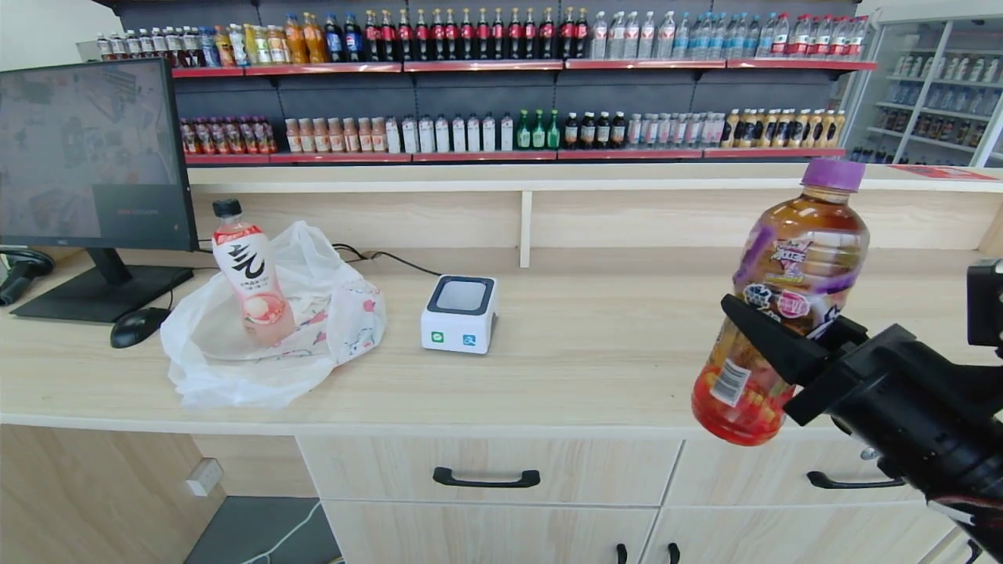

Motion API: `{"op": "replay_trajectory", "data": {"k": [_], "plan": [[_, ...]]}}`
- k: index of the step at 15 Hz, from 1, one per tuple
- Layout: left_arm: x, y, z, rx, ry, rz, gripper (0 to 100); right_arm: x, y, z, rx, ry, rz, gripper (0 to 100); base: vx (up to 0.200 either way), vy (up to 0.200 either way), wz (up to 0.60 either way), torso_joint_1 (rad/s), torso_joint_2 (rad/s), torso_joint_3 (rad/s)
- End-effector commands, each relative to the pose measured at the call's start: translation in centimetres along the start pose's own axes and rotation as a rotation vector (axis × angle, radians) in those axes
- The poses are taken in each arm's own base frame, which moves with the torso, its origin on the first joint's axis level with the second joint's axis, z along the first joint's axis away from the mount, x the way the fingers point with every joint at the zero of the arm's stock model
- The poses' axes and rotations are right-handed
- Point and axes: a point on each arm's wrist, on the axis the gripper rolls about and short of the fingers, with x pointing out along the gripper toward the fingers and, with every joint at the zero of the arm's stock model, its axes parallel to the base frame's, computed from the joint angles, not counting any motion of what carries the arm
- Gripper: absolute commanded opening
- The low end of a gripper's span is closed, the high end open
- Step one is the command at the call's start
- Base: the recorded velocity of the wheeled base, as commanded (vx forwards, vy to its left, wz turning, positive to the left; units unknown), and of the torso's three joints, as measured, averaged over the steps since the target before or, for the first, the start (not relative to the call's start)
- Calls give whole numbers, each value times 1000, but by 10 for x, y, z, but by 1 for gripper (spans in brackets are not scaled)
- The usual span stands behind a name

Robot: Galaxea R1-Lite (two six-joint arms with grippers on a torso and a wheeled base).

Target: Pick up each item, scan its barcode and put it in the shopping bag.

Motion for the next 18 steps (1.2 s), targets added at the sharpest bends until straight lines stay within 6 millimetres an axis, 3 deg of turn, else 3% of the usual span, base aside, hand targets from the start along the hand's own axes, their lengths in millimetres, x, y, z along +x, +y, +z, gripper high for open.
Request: {"op": "replay_trajectory", "data": {"k": [1, 3, 7, 10, 14, 18], "plan": [[0, 0, 0, 0, 0, 0, 0, -18, 23, 7, 38, -14, 123, 0, 0, 0, 0, 0, 0, 0], [0, 0, 0, 0, 0, -1, 0, -27, 37, 11, 91, -25, 211, 0, 0, 0, 0, 0, 0, 0], [0, 0, 0, 0, 0, 0, 0, -29, 44, 32, 262, -85, 375, 0, 0, 0, 0, 0, 0, 0], [0, 0, 0, 0, 0, 0, 0, -22, 49, 39, 352, -83, 499, 0, 0, 0, 0, 0, 0, 0], [0, 0, 0, 0, 0, 0, 0, 1, 54, 55, 449, -136, 533, 0, 0, 0, 0, 0, 0, 0], [0, 0, 0, 0, 0, 0, 0, 4, 55, 55, 489, -121, 550, 0, 0, 0, 0, 0, 0, 0]]}}
